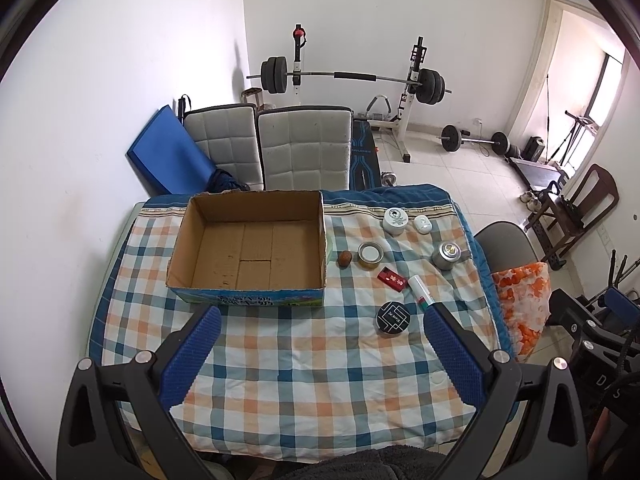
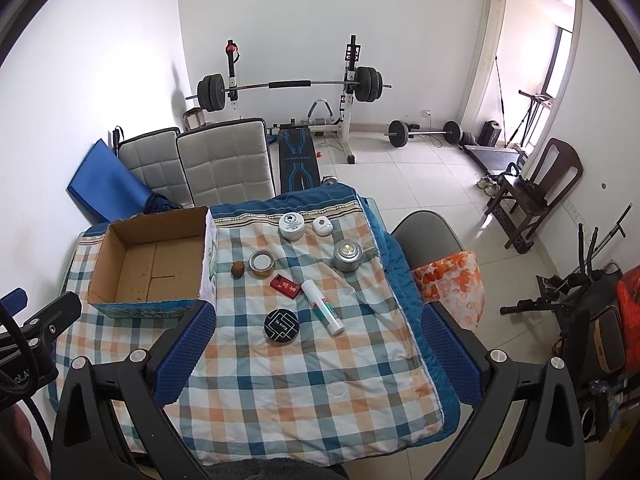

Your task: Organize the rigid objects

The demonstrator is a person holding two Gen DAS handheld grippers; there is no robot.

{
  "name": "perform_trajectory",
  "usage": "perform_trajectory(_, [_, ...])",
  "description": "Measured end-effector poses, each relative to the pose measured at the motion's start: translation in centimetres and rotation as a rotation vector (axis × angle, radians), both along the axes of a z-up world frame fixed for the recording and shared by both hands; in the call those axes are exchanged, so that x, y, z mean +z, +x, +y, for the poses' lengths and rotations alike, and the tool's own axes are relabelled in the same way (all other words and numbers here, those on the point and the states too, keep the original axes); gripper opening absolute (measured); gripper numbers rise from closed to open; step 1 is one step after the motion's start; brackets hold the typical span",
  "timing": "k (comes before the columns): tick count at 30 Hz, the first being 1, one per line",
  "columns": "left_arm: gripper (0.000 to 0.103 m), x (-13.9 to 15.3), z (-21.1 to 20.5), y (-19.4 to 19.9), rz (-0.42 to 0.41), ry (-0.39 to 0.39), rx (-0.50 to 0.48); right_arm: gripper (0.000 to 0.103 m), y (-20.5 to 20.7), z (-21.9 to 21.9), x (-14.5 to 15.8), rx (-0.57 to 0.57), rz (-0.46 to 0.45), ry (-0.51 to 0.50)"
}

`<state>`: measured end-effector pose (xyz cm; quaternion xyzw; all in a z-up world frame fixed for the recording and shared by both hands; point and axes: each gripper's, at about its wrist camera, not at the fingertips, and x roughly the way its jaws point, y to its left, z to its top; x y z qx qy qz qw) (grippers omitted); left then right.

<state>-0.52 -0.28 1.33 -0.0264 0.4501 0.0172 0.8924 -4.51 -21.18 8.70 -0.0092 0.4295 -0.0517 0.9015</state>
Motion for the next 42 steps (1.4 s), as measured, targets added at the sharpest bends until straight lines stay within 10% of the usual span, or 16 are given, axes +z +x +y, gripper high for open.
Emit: perform_trajectory(42, [0.103, 0.0, 0.0, 0.0, 0.006, -0.006, -0.002, 0.103, 0.4, 0.0, 0.9, 0.008, 0.001, -0.011])
